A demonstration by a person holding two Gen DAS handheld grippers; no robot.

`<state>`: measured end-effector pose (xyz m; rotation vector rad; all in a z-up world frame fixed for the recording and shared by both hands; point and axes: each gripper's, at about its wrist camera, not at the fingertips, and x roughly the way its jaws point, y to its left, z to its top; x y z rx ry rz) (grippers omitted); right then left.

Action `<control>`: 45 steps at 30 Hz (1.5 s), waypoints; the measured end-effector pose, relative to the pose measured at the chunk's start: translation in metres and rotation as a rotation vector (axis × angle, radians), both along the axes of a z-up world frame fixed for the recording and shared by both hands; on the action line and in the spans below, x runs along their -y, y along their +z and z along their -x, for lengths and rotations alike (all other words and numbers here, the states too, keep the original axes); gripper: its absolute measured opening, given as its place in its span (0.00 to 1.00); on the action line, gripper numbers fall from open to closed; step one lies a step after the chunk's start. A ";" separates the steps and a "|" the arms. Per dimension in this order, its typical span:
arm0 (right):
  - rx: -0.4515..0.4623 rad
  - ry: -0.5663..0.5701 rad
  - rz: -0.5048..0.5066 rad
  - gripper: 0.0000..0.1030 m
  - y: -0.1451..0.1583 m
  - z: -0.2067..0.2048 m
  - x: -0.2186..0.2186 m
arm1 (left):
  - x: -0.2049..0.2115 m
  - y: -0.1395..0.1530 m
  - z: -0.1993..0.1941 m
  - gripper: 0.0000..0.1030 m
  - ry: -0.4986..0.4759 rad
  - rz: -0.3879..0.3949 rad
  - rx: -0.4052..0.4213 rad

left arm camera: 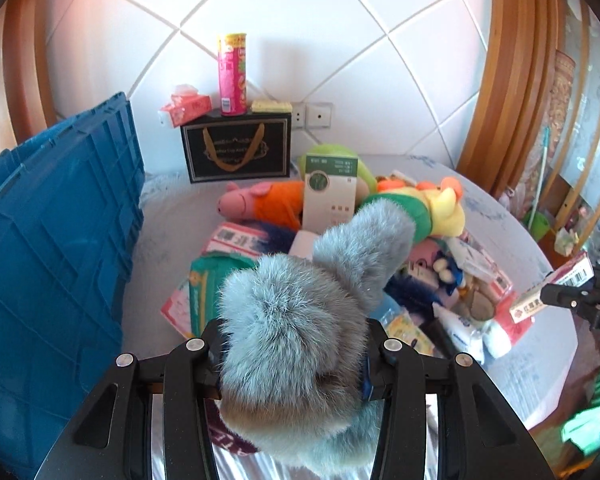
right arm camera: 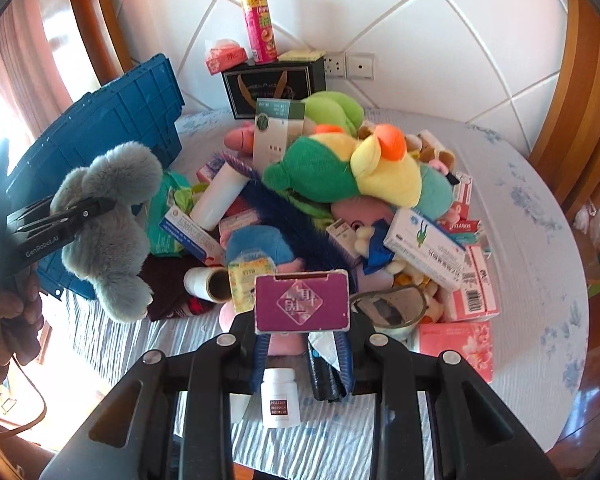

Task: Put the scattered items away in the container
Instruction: 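Lift the grey plush and purple box and carry both over the blue crate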

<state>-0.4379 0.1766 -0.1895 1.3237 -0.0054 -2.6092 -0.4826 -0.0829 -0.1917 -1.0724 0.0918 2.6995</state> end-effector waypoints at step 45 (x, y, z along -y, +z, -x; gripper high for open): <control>-0.320 0.253 0.015 0.27 0.138 0.047 0.167 | 0.171 0.188 -0.027 0.42 0.187 -0.020 -0.346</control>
